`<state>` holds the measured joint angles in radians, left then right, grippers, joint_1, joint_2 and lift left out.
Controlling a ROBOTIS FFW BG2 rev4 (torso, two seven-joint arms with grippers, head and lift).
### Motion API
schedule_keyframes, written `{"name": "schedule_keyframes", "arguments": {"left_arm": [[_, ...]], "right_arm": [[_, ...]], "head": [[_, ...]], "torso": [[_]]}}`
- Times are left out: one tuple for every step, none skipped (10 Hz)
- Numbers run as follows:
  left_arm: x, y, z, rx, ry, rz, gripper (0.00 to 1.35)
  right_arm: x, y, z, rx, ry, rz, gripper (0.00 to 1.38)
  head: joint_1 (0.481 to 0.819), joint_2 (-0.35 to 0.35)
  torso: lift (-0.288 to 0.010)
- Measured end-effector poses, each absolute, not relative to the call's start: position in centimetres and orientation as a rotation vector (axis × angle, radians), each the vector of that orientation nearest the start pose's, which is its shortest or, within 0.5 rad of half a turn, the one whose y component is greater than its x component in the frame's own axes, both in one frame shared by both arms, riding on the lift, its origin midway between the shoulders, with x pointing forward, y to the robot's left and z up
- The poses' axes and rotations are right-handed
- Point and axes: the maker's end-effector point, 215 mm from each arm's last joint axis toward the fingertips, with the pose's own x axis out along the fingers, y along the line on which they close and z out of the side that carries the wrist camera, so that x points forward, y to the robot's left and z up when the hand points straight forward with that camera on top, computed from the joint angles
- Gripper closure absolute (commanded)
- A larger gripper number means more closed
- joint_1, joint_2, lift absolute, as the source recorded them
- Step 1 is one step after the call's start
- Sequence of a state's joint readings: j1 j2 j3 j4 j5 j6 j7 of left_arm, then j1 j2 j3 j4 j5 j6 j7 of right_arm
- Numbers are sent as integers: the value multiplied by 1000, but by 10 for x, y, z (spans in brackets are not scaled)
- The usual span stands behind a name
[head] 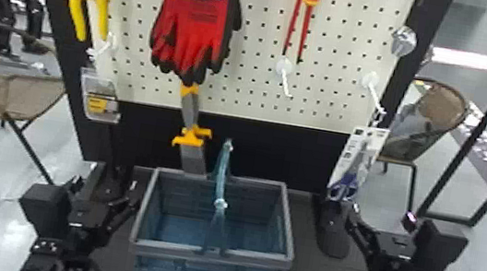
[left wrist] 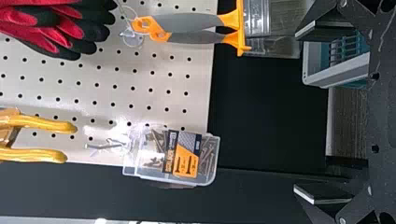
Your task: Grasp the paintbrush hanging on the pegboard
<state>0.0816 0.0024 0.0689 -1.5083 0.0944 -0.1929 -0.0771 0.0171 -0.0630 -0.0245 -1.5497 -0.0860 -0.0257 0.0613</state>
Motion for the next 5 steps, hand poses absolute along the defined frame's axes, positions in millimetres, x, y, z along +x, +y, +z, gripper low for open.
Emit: {"name": "schedule_keyframes", "arguments": {"left_arm": [[569, 258, -364, -88, -49, -25, 157], [578, 258, -360, -90, -55, -73, 157], [590, 261, -355, -101, -62, -110, 157], [602, 263, -346, -121, -73, -145, 157], [615, 263, -333, -130, -84, -175, 157]], "right_arm": [[590, -252, -353, 23, 9, 35, 182], [590, -252, -351, 24, 4, 36, 182], [590, -251, -350, 24, -1, 37, 182], [590, -250, -349, 24, -3, 42, 182], [590, -248, -348, 24, -4, 45, 182]], "head": [[549, 0], [549, 0], [549, 0], [549, 0], [549, 0]], "torso": [[-100], [-100], [-100], [-100], [-100]]}}
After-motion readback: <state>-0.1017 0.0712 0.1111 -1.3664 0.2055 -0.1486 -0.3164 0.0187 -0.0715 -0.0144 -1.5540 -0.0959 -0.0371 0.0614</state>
